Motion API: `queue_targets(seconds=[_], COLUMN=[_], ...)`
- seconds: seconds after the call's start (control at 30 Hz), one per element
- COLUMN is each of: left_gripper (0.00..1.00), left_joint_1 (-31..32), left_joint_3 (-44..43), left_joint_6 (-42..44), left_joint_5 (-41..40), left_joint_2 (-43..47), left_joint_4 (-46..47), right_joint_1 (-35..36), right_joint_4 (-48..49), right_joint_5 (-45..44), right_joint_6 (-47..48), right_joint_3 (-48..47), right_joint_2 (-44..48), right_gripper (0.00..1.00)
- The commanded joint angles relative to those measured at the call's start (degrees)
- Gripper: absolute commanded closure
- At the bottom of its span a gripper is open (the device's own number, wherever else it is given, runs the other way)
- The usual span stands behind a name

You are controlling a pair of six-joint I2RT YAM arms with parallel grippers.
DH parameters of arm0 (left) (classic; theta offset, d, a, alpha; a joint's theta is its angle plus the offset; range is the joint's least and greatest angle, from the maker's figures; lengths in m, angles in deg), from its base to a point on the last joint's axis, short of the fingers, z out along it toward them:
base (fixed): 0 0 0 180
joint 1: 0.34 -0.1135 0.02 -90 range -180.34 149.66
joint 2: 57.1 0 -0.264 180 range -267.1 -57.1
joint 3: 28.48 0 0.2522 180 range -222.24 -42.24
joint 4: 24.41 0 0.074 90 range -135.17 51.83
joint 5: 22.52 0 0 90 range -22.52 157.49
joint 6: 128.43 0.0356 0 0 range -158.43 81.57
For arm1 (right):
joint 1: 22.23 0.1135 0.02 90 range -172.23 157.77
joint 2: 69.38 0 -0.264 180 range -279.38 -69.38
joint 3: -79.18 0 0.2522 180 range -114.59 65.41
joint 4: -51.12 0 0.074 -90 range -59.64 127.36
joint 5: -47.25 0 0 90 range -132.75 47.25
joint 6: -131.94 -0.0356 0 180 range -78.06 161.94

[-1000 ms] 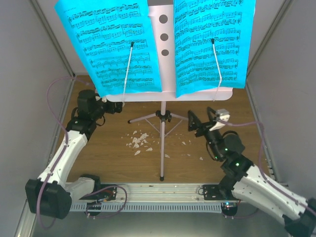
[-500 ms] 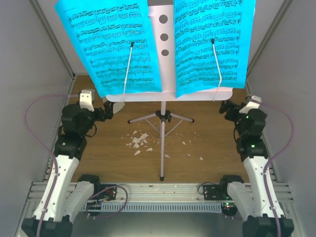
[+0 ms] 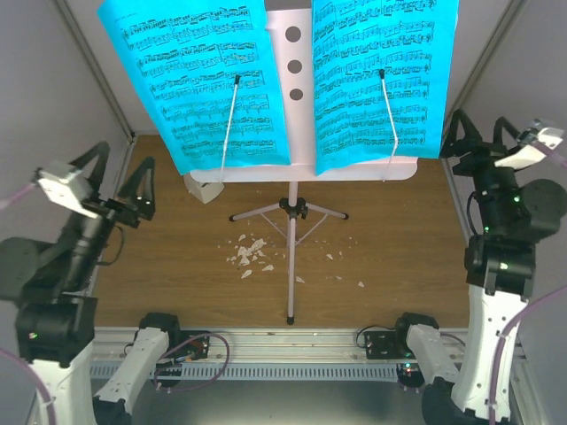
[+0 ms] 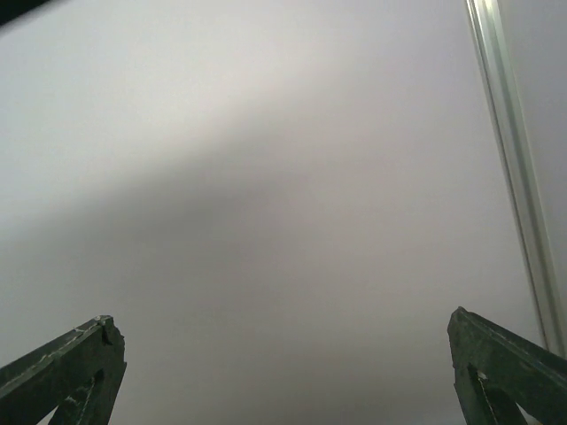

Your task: Pack up the instrument practice props

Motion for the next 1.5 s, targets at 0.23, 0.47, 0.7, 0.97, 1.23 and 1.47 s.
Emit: queue_targets(seconds=[0.23, 0.47, 0.7, 0.97, 1.23, 1.47], left_gripper=[0.27, 0.33, 0.35, 0.35, 0.35, 0.35], left_joint_1=[-0.4, -0.3, 1.4, 15.0, 38.6, 49.0], left_joint_3=[-24.0, -28.0, -30.9, -34.5, -45.4, -47.9], left_joint_6=[-4.6, -11.5, -11.7, -7.2, 1.5, 5.2], left_joint_5=[30.7, 39.1, 40.1, 30.1, 10.6, 1.9], left_joint_2=[-17.9, -21.7, -26.6, -30.9, -39.7, -42.8], left_joint_4=[-2.6, 4.0, 3.7, -2.0, -8.7, -6.8], right_joint_1=[-0.5, -0.5, -0.5, -0.5, -0.5, -0.5], right_joint_4=[-5.7, -2.5, 4.6, 5.0, -0.2, -2.4], right_joint_5=[23.4, 30.7, 42.1, 44.8, 42.5, 44.3], right_joint_6=[1.9, 1.4, -3.8, -5.5, -2.1, -0.2], right_joint_3=[-18.2, -21.9, -21.3, -19.6, -20.6, -21.6], right_joint_2=[-1.4, -0.5, -1.7, -2.6, -4.6, -5.9], right_gripper=[0.01, 0.08, 0.15, 0.19, 0.25, 0.30])
